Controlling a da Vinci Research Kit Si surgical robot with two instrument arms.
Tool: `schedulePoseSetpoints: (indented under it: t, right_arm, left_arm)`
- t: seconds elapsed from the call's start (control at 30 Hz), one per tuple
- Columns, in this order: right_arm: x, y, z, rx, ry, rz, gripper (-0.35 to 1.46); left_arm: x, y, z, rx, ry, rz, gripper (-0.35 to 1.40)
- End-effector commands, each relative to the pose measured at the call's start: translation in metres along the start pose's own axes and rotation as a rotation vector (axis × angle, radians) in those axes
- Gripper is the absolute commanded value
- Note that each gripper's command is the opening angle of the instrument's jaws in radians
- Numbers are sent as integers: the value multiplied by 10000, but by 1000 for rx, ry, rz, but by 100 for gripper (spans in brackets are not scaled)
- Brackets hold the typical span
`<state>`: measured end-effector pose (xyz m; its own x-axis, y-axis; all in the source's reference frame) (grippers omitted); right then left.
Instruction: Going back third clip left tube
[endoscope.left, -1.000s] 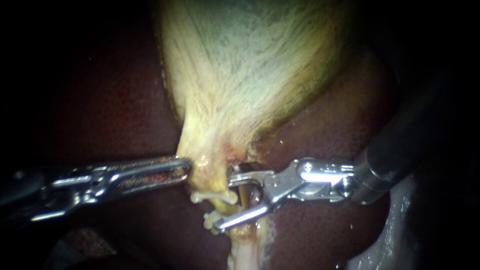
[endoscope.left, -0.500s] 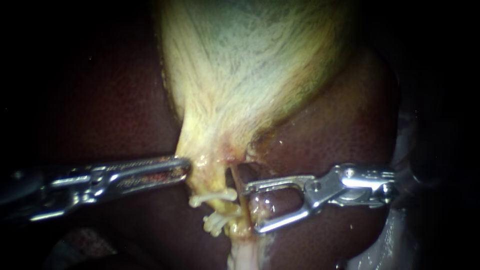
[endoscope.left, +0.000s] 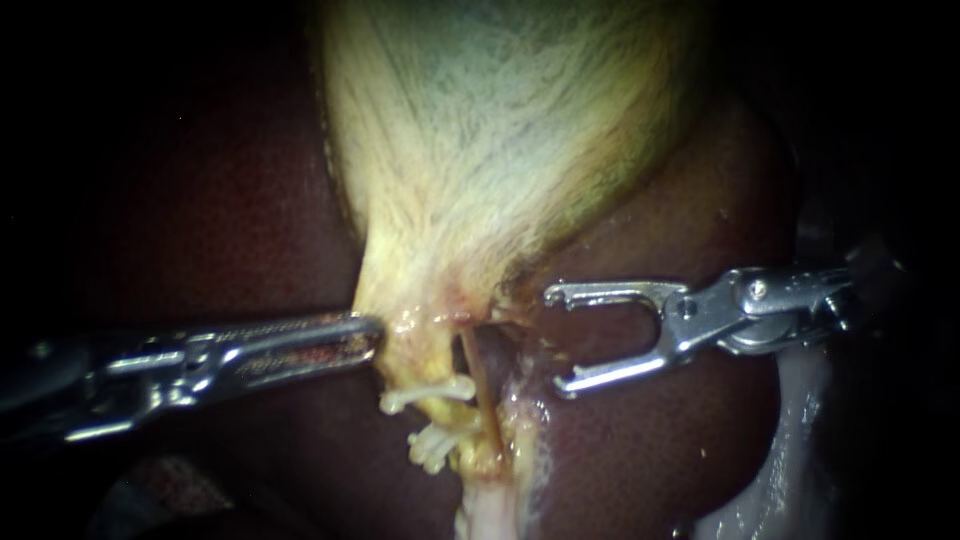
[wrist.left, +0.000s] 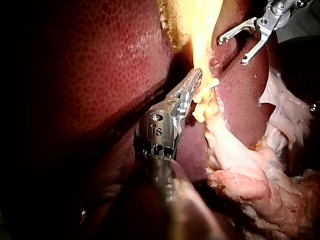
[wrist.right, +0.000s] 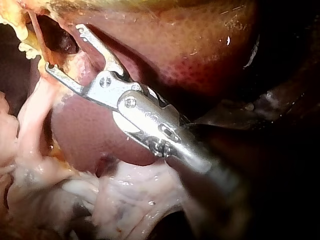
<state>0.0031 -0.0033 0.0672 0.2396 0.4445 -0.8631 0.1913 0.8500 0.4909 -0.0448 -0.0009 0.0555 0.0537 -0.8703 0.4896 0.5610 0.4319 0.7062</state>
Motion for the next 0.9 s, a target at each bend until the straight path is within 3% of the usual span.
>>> schedulePoseSetpoints:
  t: [0.03, 0.33, 0.63, 0.9]
  right_arm:
    - [-1, 0, 0, 0, 0, 0, 60]
    - [-1, -3, 2, -3, 1, -1, 60]
    - [0, -5, 2, -4, 1, -1, 60]
    - [0, -5, 2, -4, 1, -1, 60]
  left_arm:
    - [1, 1, 1, -2, -1, 0, -35]
    - [15, 7, 33, -27, 23, 9, -35]
    - [15, 14, 62, -41, 32, 16, -35]
    - [16, 14, 64, -40, 33, 16, -35]
